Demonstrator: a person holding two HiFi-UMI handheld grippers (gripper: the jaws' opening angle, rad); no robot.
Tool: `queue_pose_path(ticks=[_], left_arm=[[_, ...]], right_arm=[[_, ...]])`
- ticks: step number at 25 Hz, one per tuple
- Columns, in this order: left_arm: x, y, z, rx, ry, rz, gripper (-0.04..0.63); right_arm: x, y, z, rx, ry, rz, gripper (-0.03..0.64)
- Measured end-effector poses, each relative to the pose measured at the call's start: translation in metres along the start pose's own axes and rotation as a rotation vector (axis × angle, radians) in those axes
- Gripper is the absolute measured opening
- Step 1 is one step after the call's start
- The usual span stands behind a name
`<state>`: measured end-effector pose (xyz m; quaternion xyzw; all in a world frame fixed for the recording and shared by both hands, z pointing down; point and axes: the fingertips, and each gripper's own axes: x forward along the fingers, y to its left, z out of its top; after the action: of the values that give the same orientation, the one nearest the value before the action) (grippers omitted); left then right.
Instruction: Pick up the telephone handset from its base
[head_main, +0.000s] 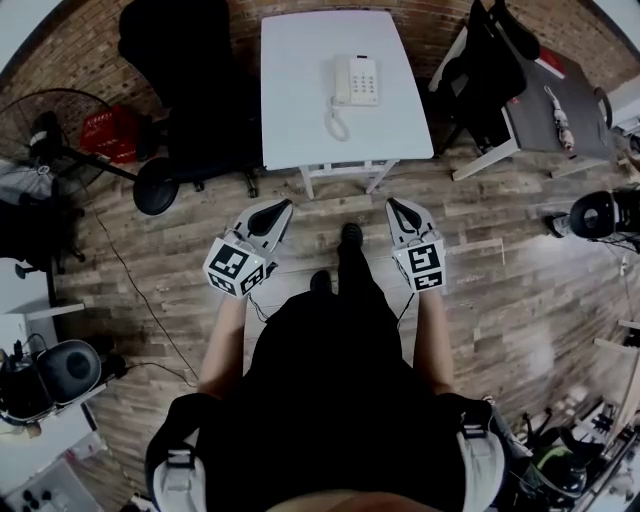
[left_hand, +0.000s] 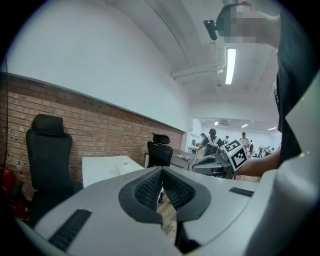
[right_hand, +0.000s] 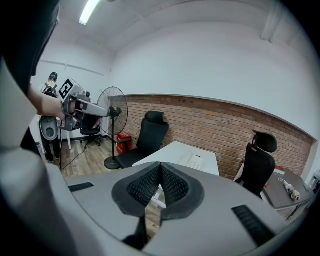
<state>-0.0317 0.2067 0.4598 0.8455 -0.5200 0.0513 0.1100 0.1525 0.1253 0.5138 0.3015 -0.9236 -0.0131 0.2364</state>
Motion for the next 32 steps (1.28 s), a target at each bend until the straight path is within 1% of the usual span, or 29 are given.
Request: queue_pose_path(ticks=[3,7,12,16,20,26,32], left_arm=[[0.013,0.012,0.004,-0.009,0.006,0.005,0.018],[0.029,0.03,0.01,-0.002,0.015,0.017,0.018],[0.054,0.049,0.014,-0.017,0.016,0.039,0.018],[0.078,0.065,0.025,-0.013,0.02,0.052,0.018],[0.102,0.069,0.039,0.0,0.017,0.057,0.018],[0.13,0.079,0.048,0.006,0.034,0.071,0.018],[0.162,0.084,0.051,0.002,0.041,0.092,0.018]], right_arm=[[0.018,-0.011,0.01,0.005,-0.004,0.019,-0.003],[0.041,-0.025,0.025,0.003,-0.019,0.037,-0.003],[0.067,-0.045,0.023,-0.012,-0.002,0.071,-0.003],[0.087,-0.07,0.033,-0.017,-0.012,0.084,-0.003],[0.099,-0.09,0.038,-0.014,-0.02,0.099,-0.003],[0.117,-0.113,0.042,-0.011,-0.028,0.131,-0.003],[0.134,-0.142,0.033,-0.006,-0.018,0.159,-0.003]])
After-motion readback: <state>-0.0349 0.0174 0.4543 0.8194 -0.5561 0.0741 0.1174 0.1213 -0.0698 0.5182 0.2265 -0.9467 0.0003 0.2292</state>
